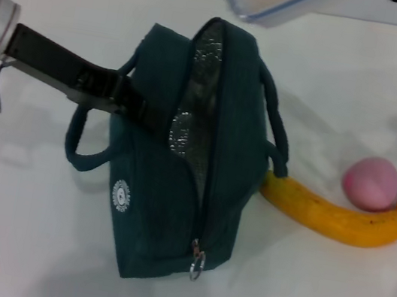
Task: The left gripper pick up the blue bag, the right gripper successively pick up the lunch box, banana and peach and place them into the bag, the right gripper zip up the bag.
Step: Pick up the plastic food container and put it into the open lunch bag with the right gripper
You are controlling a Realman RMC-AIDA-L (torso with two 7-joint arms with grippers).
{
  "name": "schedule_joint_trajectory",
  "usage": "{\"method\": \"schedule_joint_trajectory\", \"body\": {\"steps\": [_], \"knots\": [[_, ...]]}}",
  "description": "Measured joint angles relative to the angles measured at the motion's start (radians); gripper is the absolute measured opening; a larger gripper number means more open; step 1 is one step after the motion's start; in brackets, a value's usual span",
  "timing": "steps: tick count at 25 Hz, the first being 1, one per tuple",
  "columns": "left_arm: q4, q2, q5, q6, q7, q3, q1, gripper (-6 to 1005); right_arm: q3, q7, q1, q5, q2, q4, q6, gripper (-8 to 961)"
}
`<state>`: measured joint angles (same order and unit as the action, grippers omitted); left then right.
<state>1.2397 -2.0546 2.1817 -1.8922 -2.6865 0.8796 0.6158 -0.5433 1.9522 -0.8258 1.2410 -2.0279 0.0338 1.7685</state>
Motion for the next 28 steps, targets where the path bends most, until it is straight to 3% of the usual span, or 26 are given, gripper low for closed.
{"method": "schedule_joint_trajectory", "body": {"steps": [5,17,28], "knots": [[-0.034,-0.007,0.005,0.017,0.024,0.001,0.020,29,-0.013,-0.006,-0.044,0.070,0.000,0.020,-0.041,168],[-0.041,0.009,0.006,0.056,0.045,-0.009,0.005,29,-0.059,-0.002,0.039,0.176,0.002,-0.026,-0.174,185],[-0.042,0.010,0.006,0.069,0.048,-0.004,0.013,29,-0.143,0.009,0.015,0.180,0.000,-0.066,-0.197,201]]}}
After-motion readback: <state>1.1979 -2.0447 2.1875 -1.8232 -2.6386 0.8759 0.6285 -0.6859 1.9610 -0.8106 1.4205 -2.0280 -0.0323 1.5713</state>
